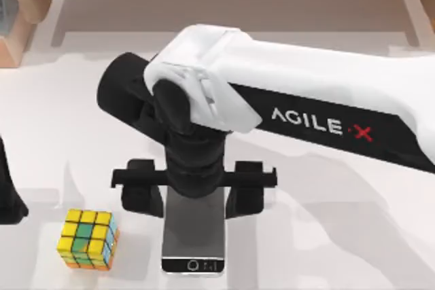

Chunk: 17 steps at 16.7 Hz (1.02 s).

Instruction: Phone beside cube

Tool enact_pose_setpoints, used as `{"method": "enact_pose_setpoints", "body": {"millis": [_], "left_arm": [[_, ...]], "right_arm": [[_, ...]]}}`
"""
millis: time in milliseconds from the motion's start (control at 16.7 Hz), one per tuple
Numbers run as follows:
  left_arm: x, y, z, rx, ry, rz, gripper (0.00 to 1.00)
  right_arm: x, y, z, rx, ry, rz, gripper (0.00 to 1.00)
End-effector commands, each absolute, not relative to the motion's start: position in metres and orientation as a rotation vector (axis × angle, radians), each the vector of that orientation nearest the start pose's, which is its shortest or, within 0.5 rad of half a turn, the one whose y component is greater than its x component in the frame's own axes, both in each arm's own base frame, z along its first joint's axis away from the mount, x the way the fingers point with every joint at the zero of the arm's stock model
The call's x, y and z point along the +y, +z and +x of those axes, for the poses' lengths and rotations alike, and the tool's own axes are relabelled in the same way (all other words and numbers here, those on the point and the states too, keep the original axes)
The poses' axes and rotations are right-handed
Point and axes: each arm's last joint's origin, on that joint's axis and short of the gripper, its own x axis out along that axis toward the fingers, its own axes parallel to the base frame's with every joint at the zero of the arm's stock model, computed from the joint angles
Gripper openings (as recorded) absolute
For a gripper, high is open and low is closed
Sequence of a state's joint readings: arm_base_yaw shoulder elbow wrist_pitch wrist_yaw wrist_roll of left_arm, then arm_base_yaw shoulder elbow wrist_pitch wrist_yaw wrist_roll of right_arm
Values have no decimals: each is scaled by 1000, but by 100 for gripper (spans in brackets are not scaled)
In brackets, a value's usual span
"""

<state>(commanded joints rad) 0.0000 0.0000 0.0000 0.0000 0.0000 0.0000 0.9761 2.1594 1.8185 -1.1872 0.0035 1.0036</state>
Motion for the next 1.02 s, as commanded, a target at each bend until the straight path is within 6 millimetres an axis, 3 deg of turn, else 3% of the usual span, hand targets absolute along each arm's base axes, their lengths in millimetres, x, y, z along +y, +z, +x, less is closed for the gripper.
{"method": "enact_pose_setpoints", "body": {"millis": [360, 660, 840, 1020], "left_arm": [[-1, 160, 106, 0, 0, 0, 100], [-1, 160, 106, 0, 0, 0, 100], [-1, 160, 106, 0, 0, 0, 100], [-1, 160, 106, 0, 0, 0, 100]], "right_arm": [[368, 206, 248, 1490, 142, 151, 0], [377, 210, 246, 1455, 229, 209, 0], [378, 205, 240, 1455, 228, 205, 0], [374, 188, 236, 1478, 171, 159, 0]]}}
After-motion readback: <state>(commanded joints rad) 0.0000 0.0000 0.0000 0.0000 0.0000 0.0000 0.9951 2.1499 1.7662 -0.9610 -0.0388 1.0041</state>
